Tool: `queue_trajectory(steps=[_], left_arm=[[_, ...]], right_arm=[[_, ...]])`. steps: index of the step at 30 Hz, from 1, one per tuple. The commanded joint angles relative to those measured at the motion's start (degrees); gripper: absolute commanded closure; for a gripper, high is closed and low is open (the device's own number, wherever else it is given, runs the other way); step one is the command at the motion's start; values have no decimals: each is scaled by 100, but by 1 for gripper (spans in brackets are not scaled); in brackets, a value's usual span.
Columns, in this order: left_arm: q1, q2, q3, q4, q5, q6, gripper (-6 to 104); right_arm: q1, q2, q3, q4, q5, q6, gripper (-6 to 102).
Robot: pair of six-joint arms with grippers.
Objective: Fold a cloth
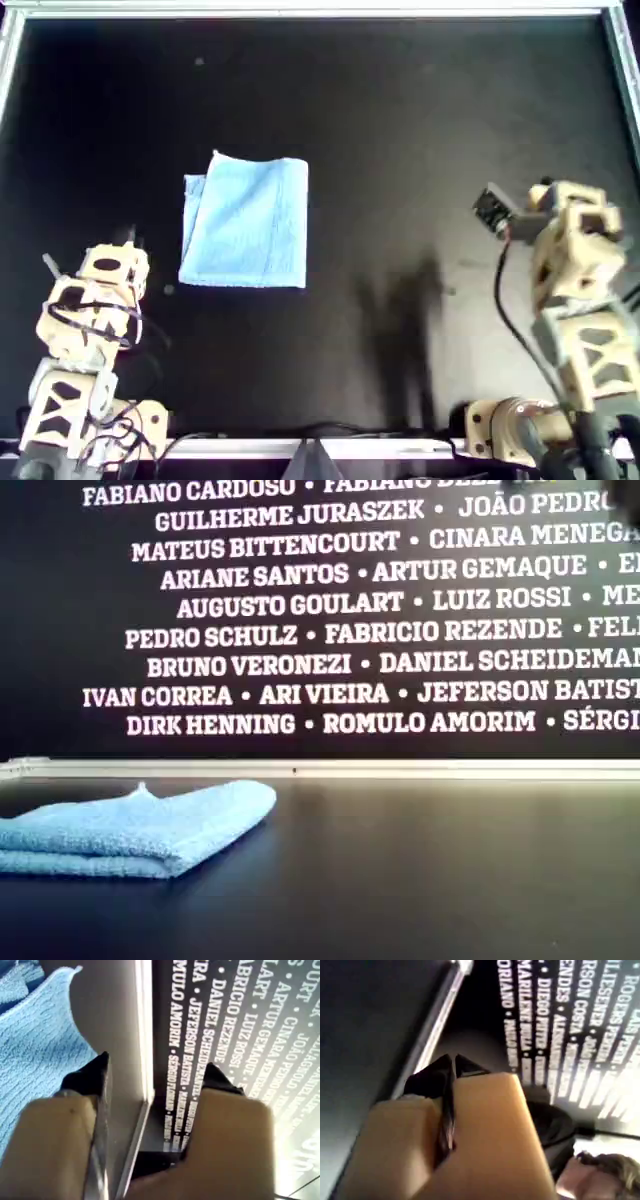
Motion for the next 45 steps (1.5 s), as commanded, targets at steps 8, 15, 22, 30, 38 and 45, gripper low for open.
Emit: queue_trajectory(steps=[8,15,22,30,38,45], left_arm=[[141,97,-62,-9,-44,-26,34],[229,97,-62,132,-44,-44,34],[299,97,-62,352,-35,-53,34],[299,97,-62,439,-35,-53,34],[299,105,-62,1723,-35,-53,34],[299,114,-62,2399,-35,-62,33]], right_arm=[[-62,378,1934,-2057,-9,-35,95],[-62,1459,2619,-2057,9,-35,95],[-53,3182,3621,-2057,0,-44,96],[26,3349,3683,-1890,18,-782,96],[62,3463,3683,-650,0,-1178,96],[79,3498,3674,642,-70,-1081,96]])
